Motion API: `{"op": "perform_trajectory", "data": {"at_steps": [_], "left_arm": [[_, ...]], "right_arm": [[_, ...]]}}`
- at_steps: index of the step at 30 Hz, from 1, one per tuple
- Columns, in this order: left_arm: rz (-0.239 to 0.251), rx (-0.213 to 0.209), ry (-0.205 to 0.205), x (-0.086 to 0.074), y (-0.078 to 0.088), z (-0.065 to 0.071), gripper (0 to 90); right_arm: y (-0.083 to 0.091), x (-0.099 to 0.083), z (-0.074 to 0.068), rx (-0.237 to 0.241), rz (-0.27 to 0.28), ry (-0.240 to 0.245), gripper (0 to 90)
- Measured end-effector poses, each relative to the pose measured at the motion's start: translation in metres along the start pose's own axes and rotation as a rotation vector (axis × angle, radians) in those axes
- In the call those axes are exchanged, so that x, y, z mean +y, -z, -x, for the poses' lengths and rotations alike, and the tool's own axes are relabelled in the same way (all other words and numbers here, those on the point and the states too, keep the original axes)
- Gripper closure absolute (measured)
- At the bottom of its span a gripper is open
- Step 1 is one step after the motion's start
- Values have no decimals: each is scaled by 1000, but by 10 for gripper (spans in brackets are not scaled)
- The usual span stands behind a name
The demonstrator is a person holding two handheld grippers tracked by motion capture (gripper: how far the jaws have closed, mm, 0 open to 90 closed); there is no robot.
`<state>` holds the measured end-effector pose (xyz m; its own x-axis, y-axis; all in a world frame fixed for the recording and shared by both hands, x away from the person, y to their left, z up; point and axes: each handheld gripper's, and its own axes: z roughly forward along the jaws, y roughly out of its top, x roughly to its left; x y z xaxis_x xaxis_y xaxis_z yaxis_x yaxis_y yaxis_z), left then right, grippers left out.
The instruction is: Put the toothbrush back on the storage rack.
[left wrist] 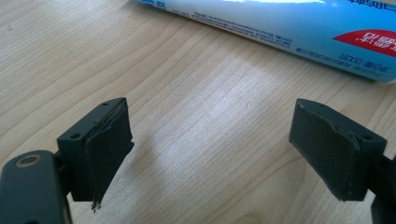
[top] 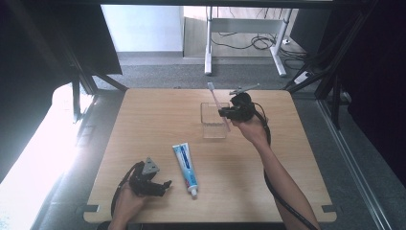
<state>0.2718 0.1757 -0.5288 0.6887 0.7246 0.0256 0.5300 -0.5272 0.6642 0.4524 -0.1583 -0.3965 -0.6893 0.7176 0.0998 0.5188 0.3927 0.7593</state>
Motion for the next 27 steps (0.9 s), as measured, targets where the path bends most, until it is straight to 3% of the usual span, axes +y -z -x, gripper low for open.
{"op": "perform_trajectory", "data": {"at_steps": [19, 27], "left_arm": [[3, -1, 8, 0, 0, -1, 133], [5, 1, 3, 0, 0, -1, 133]], "right_arm": [[-14, 18, 7, -23, 57, -10, 791], [-24, 19, 12, -45, 55, -4, 791]]}}
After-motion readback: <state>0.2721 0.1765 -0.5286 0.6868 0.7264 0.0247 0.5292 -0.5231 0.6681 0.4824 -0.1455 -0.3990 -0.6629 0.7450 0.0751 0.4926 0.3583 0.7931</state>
